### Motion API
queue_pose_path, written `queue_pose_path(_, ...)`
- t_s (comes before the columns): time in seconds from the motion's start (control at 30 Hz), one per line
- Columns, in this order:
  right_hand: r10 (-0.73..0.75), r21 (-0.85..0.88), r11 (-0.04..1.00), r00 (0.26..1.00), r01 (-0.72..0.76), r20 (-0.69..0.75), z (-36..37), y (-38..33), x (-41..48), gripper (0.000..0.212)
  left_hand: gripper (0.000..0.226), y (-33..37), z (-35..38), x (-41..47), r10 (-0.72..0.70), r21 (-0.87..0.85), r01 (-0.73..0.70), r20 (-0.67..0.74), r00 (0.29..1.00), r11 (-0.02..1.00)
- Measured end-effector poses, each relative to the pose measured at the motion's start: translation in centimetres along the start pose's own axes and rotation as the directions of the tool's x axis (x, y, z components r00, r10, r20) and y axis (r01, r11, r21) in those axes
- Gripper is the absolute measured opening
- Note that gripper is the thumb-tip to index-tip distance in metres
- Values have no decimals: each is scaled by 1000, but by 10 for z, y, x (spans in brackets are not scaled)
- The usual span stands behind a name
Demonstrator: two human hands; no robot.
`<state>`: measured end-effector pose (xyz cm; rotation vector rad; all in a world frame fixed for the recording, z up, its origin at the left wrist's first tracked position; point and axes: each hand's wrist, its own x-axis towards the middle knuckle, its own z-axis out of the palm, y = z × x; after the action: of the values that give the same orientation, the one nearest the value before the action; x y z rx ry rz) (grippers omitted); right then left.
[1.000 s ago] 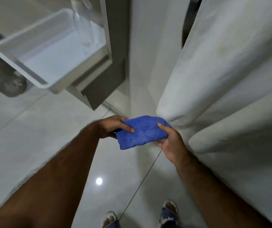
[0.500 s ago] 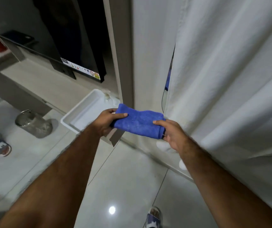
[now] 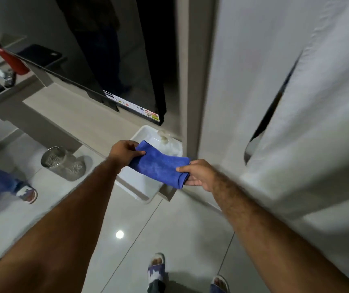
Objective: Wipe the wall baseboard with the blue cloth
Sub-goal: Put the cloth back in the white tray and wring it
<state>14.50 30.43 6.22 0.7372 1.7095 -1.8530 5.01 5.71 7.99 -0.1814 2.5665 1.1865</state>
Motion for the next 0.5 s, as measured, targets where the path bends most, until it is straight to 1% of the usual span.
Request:
queue_pose_path(0.07, 14, -33, 999, 1000, -14, -28, 30, -2, 22, 19, 21, -15, -13, 28, 17, 183, -13, -18, 1000, 983)
queue_pose_path(0.13, 1, -66, 998, 995, -8, -102, 58, -2, 48, 18, 24, -31, -23, 54, 36, 317, -42, 24, 999, 948)
queue_pose_path(0.17, -16, -117, 993, 990, 0, -139, 70, -2, 58, 22, 25, -39, -26, 63, 47, 379, -64, 53, 997, 923)
queue_pose_path(0.2, -34, -202, 979, 985, -1, -169, 84, -2, 69, 31, 26, -47, -29, 72, 53, 438, -86, 86, 995, 895)
queue_pose_path(0.23, -62, -324, 946, 979, -4, -194, 97, -1, 80, 40, 26, -55, -30, 81, 59, 494, -111, 119, 991, 862)
queue_pose_path(0.3, -140, -564, 826, 963, -15, -230, 117, -1, 99, 44, 27, -66, -29, 94, 54, 586, -157, 189, 980, 795)
queue_pose_path(0.37, -191, -721, 691, 952, -41, -238, 130, -2, 111, 42, 29, -73, -20, 102, 67, 641, -221, 256, 964, 735)
queue_pose_path(0.43, -212, -820, 569, 951, -67, -224, 143, -1, 121, 43, 31, -78, -11, 108, 98, 672, -287, 305, 947, 682)
queue_pose_path(0.5, -235, -885, 460, 952, -69, -196, 151, 1, 130, 36, 30, -81, -2, 111, 130, 698, -337, 333, 934, 632)
